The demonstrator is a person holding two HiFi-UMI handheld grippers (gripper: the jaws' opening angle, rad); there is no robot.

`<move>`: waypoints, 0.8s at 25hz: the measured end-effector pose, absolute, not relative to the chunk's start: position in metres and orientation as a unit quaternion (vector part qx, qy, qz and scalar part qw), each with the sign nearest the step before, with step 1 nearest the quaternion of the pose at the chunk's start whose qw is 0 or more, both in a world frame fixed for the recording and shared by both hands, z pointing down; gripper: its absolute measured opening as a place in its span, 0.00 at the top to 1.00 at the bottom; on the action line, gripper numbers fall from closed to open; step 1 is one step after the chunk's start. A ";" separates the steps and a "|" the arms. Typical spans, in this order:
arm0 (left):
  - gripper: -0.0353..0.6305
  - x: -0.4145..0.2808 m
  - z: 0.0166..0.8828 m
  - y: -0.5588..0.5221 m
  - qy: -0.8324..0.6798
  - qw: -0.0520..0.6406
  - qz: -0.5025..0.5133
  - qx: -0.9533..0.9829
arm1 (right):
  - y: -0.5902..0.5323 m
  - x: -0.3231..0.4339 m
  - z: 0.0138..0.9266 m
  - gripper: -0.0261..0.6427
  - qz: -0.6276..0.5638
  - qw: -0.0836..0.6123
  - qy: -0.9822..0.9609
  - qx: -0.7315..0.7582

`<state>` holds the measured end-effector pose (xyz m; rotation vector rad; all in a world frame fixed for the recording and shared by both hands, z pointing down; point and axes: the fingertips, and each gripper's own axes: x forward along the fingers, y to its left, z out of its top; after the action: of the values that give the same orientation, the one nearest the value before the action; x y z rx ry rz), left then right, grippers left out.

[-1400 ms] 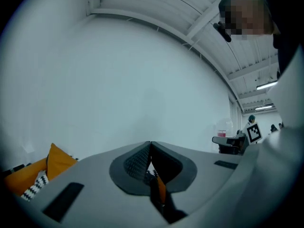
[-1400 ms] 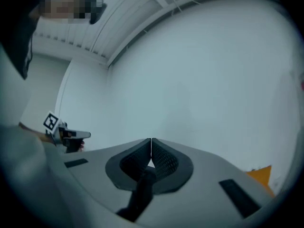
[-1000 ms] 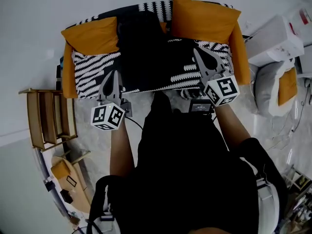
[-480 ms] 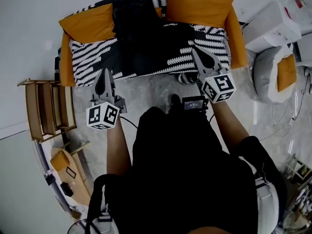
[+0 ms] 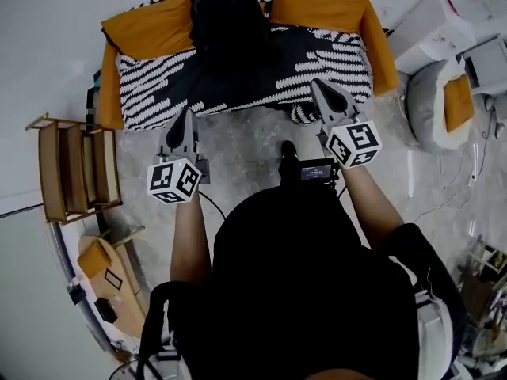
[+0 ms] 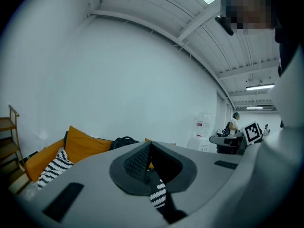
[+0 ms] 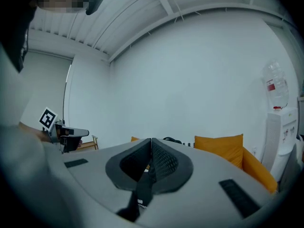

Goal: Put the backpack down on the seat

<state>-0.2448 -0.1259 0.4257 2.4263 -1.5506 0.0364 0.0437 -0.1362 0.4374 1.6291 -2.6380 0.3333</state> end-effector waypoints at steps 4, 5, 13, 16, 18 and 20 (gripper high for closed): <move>0.92 -0.275 0.435 -0.080 -0.547 0.125 0.018 0.827 | -0.090 0.019 0.441 0.91 0.108 0.012 -0.842 0.529; 0.92 -0.281 0.437 -0.069 -0.551 0.125 0.019 0.825 | -0.078 0.014 0.444 0.91 0.111 0.014 -0.840 0.530; 0.92 -0.287 0.456 0.006 -0.542 0.133 0.024 0.830 | -0.003 -0.006 0.464 0.91 0.129 0.041 -0.834 0.534; 0.92 -0.275 0.467 0.028 -0.532 0.147 0.022 0.834 | 0.014 -0.005 0.460 0.91 0.127 0.048 -0.835 0.534; 0.92 -0.269 0.475 0.041 -0.529 0.160 0.027 0.833 | 0.024 -0.007 0.457 0.91 0.127 0.051 -0.837 0.530; 0.92 -0.264 0.479 0.051 -0.530 0.167 0.028 0.831 | 0.031 -0.007 0.456 0.91 0.127 0.054 -0.843 0.521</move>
<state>-0.2644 0.0506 0.4787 2.3646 -1.5088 0.0806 -0.0071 0.0309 0.4556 1.5822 -2.5605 0.3858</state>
